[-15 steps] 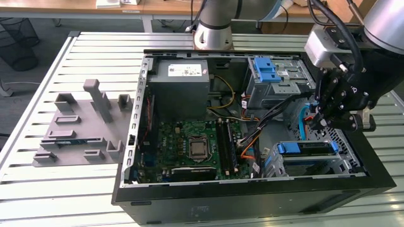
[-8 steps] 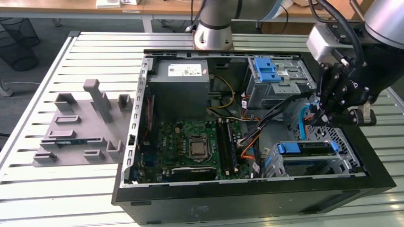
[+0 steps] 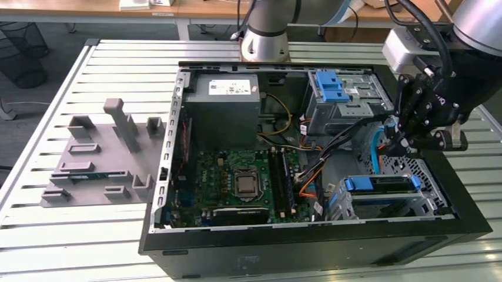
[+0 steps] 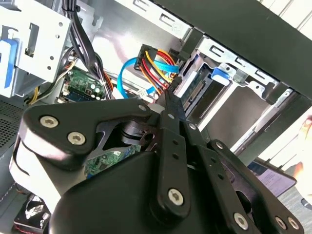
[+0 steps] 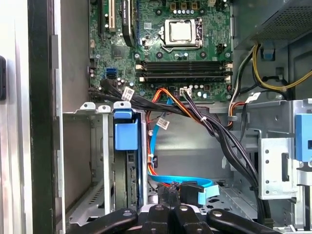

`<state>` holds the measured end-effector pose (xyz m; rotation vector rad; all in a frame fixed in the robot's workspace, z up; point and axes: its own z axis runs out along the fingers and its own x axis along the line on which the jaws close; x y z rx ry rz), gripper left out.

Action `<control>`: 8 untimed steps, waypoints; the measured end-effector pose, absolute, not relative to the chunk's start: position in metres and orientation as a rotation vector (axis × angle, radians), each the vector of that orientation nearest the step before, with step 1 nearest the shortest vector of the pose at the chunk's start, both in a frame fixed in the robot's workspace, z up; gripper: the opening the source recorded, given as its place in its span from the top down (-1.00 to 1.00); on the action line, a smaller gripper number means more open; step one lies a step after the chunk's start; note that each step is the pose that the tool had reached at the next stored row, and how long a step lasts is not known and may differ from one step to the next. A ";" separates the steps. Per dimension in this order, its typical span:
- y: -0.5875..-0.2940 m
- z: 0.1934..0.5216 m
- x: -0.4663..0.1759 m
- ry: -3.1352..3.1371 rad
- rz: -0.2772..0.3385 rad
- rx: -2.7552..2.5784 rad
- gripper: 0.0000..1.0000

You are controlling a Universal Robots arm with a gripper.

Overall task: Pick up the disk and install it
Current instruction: 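Insert the first disk wire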

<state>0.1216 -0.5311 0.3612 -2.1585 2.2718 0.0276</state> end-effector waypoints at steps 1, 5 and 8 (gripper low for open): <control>-0.531 0.361 0.122 2.271 0.027 -2.158 0.79; -0.531 0.360 0.122 2.267 0.018 -2.155 0.77; -0.531 0.360 0.122 2.266 0.016 -2.154 0.65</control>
